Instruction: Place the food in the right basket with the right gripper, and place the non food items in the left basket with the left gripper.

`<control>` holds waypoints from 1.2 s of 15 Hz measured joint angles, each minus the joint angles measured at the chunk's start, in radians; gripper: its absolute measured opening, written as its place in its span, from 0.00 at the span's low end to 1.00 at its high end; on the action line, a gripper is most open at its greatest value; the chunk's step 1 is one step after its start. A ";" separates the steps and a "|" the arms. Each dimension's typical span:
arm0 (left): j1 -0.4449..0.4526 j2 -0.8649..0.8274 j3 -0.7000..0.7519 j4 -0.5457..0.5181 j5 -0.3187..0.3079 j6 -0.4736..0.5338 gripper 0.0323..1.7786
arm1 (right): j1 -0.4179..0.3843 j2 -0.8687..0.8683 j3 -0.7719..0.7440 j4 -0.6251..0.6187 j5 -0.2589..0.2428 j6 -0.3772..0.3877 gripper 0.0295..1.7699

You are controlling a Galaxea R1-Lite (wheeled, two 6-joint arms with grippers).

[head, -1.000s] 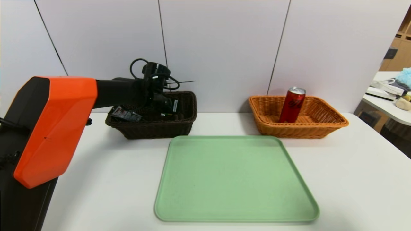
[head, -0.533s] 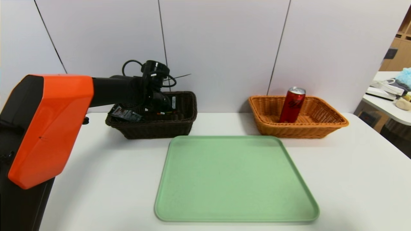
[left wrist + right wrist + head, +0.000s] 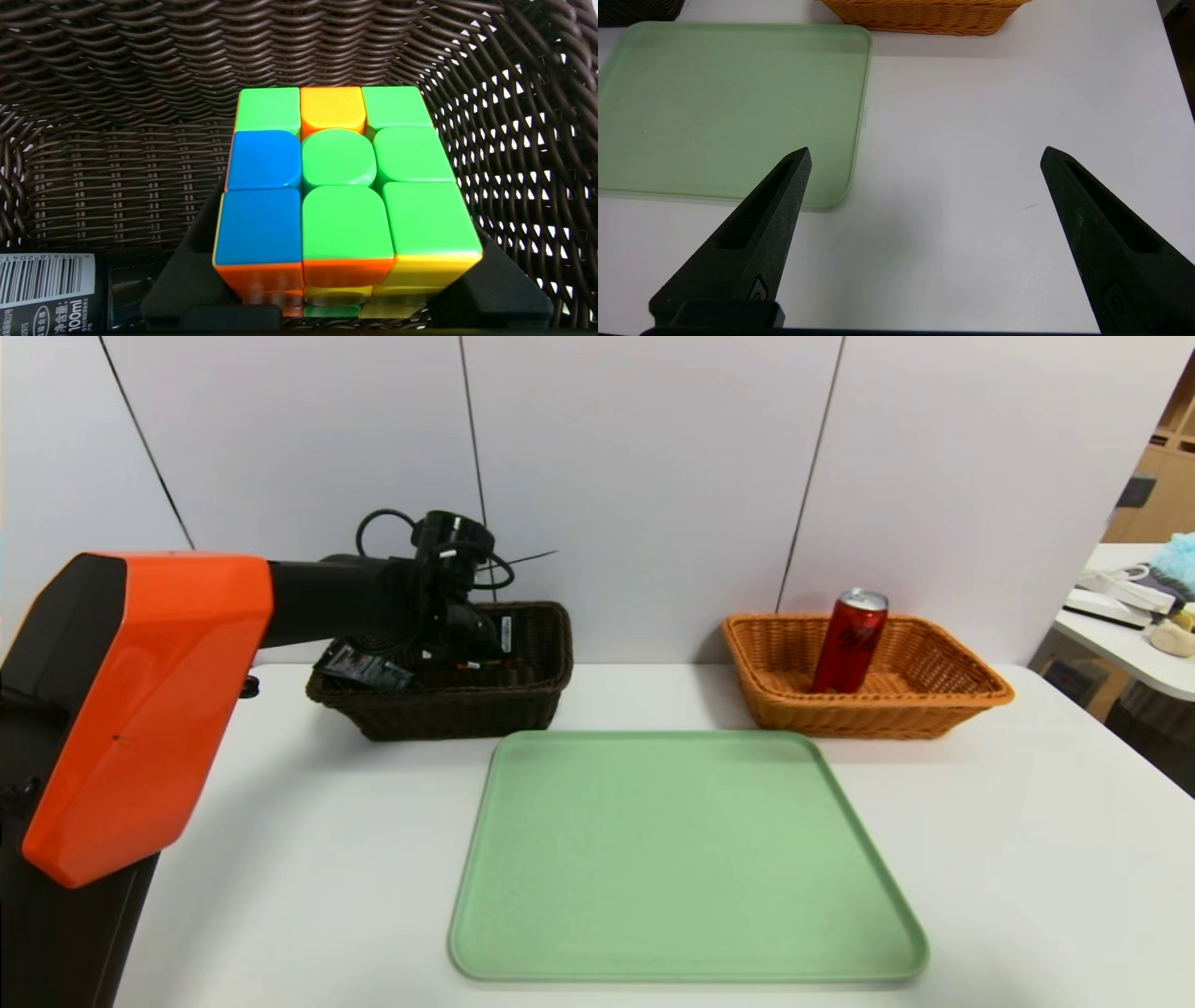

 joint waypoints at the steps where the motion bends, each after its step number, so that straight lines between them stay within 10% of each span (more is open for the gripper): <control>1: 0.000 0.000 0.000 -0.003 -0.001 0.000 0.61 | 0.000 0.000 0.000 0.000 0.001 0.000 0.96; 10: 0.000 -0.017 0.000 -0.017 0.001 0.015 0.85 | 0.000 -0.001 0.013 -0.005 0.002 0.003 0.96; 14: 0.016 -0.132 0.001 -0.049 0.004 0.194 0.89 | -0.001 -0.003 0.005 -0.014 -0.009 0.003 0.96; 18: 0.086 -0.240 0.020 -0.167 -0.160 0.356 0.92 | 0.000 0.004 0.002 -0.014 0.001 -0.006 0.96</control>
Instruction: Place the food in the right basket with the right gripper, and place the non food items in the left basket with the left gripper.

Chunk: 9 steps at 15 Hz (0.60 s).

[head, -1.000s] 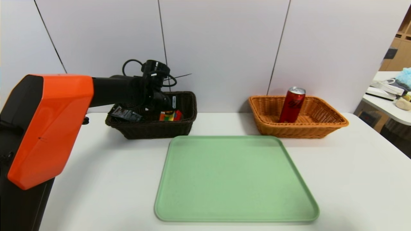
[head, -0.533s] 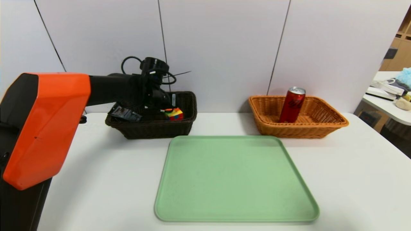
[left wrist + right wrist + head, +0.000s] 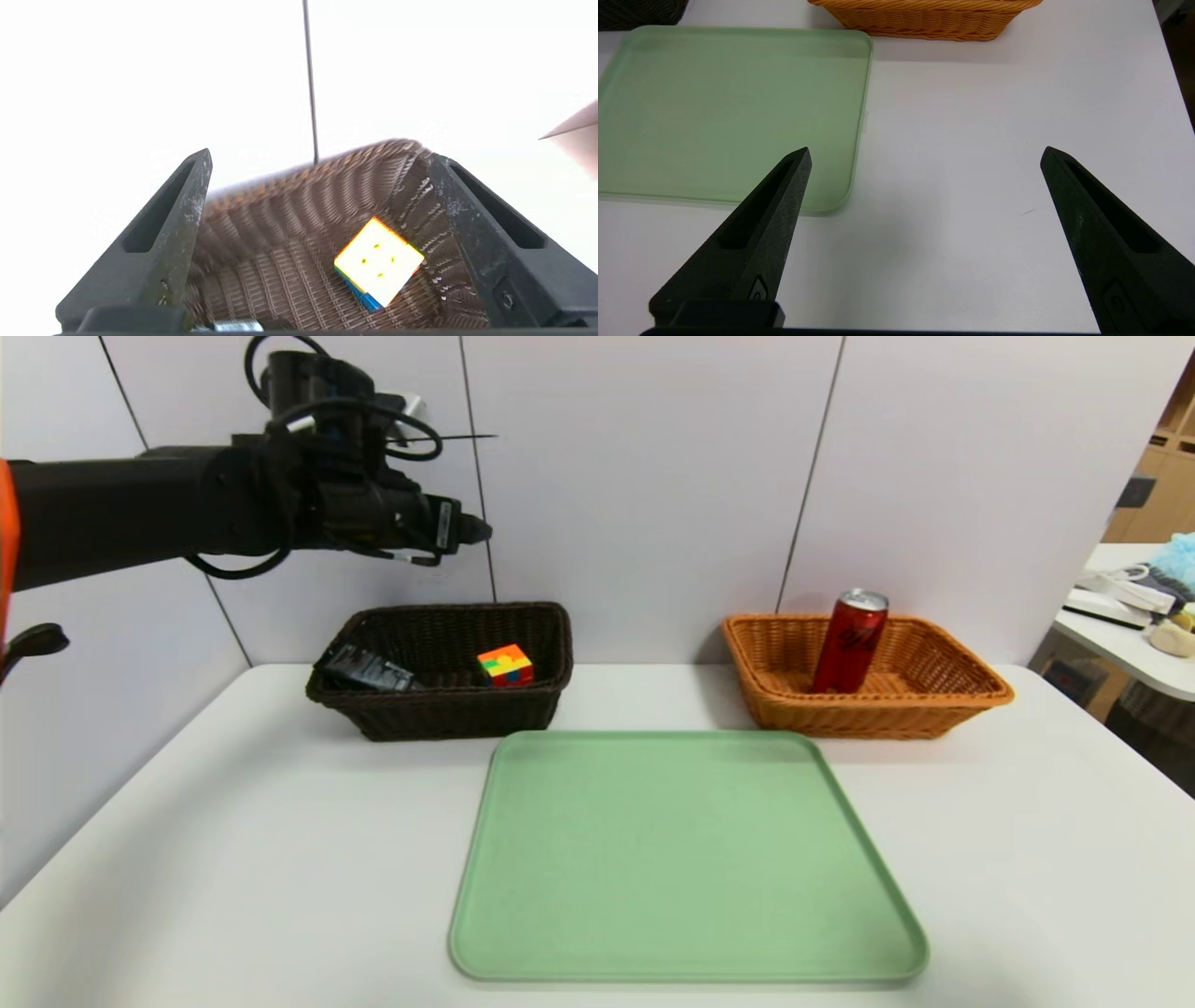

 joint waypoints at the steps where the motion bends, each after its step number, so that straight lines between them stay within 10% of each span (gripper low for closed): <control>1: 0.012 -0.031 0.023 -0.003 -0.032 0.004 0.92 | 0.002 0.004 0.000 0.004 0.001 -0.003 0.96; 9: 0.028 -0.434 0.521 -0.011 -0.072 0.004 0.94 | 0.013 0.105 -0.054 0.049 0.012 -0.070 0.96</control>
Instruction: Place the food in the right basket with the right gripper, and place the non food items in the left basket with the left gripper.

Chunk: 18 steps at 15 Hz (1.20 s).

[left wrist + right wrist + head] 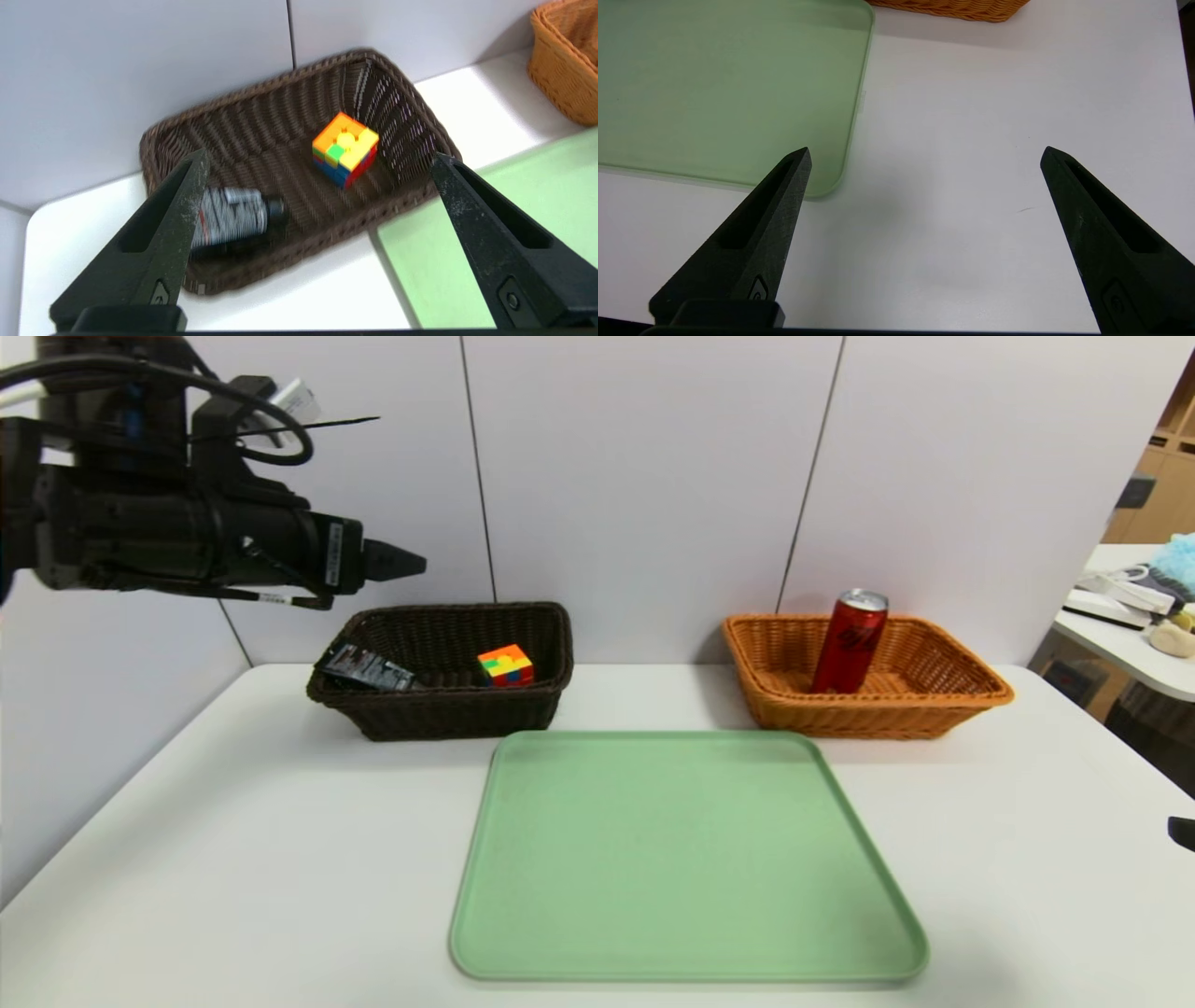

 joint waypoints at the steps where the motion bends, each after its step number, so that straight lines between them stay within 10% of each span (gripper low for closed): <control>1: 0.000 -0.060 0.067 0.000 0.013 -0.001 0.94 | 0.001 0.020 -0.007 0.003 0.009 0.001 0.96; 7: 0.020 -0.370 0.390 0.000 0.140 -0.026 0.95 | 0.000 0.098 -0.019 0.005 0.052 0.004 0.96; 18: 0.226 -0.720 0.618 0.006 0.138 -0.022 0.95 | -0.019 0.090 -0.013 0.004 0.052 0.006 0.96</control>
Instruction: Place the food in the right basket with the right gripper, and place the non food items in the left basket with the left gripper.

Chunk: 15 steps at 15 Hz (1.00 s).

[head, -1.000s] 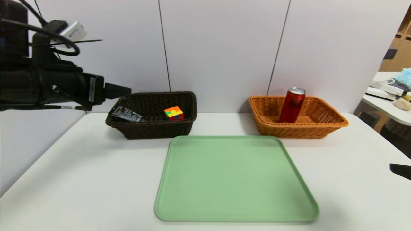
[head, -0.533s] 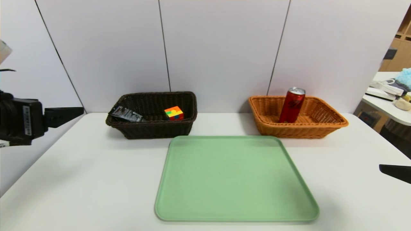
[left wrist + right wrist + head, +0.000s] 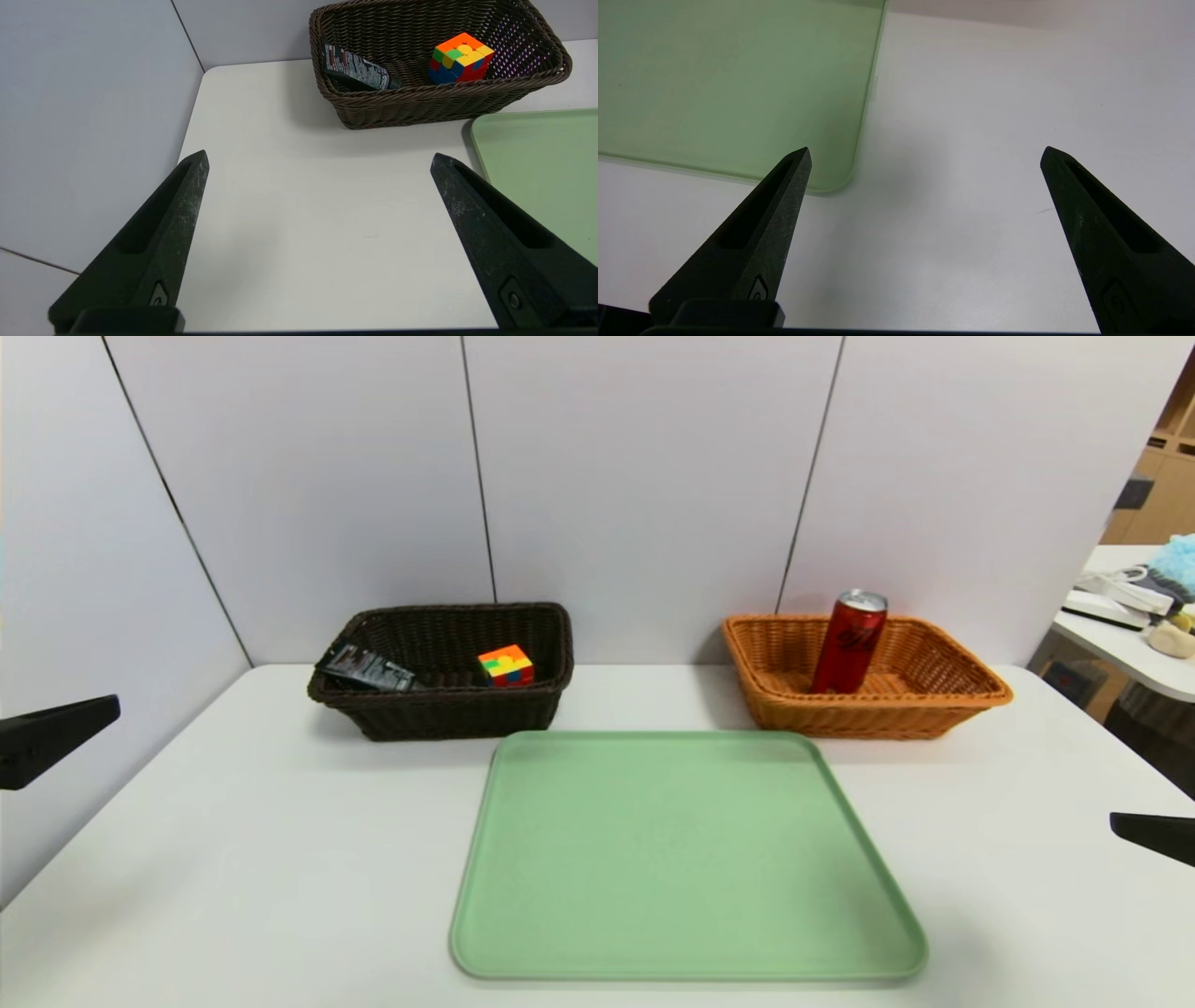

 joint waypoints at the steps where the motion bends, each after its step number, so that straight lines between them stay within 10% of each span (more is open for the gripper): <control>1: 0.001 -0.022 0.016 0.000 0.000 0.000 0.95 | -0.003 -0.008 0.004 0.000 0.000 0.000 0.96; 15: -0.002 -0.586 0.371 0.094 -0.047 -0.007 0.95 | -0.062 -0.367 0.165 -0.010 -0.007 0.008 0.96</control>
